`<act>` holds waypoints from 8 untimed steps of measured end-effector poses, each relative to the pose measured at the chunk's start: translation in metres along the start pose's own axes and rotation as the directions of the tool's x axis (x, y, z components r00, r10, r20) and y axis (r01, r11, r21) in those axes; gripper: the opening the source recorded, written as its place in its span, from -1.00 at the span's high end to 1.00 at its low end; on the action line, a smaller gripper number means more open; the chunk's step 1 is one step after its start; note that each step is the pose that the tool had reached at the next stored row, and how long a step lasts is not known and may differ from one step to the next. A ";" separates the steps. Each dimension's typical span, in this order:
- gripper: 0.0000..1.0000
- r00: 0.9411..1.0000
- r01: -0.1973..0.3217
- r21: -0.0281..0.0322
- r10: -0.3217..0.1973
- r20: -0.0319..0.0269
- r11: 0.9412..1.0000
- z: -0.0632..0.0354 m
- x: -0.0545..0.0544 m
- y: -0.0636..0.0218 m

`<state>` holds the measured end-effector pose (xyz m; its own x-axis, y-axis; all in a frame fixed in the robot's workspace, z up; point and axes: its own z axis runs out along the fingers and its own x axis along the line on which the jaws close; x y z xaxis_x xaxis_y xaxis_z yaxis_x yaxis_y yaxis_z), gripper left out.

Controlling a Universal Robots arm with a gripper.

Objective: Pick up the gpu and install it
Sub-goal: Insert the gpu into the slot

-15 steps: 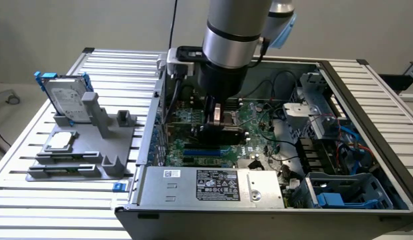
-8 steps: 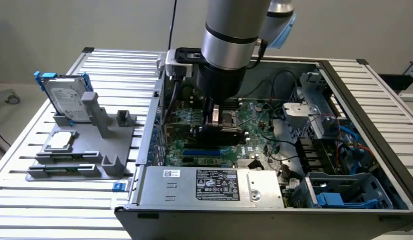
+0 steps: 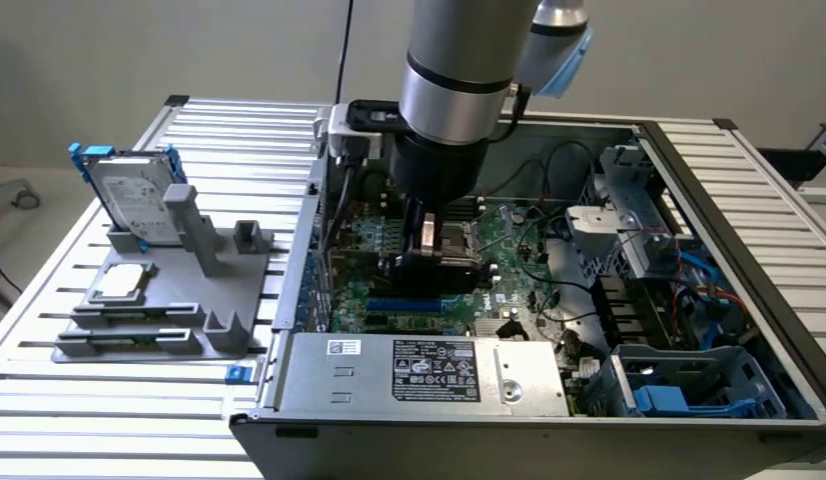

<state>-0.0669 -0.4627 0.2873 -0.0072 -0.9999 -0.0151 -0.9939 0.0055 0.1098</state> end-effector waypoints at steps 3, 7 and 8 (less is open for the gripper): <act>0.47 1.000 -0.002 0.000 0.002 0.000 1.000 0.0014 0.000 0.0007; 0.47 1.000 -0.004 0.000 0.004 0.000 1.000 0.0033 0.000 0.0017; 0.47 1.000 -0.005 0.000 0.005 0.001 1.000 0.0038 0.000 0.0019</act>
<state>-0.0693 -0.4627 0.2837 -0.0118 -0.9998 -0.0152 -0.9939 0.0100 0.1097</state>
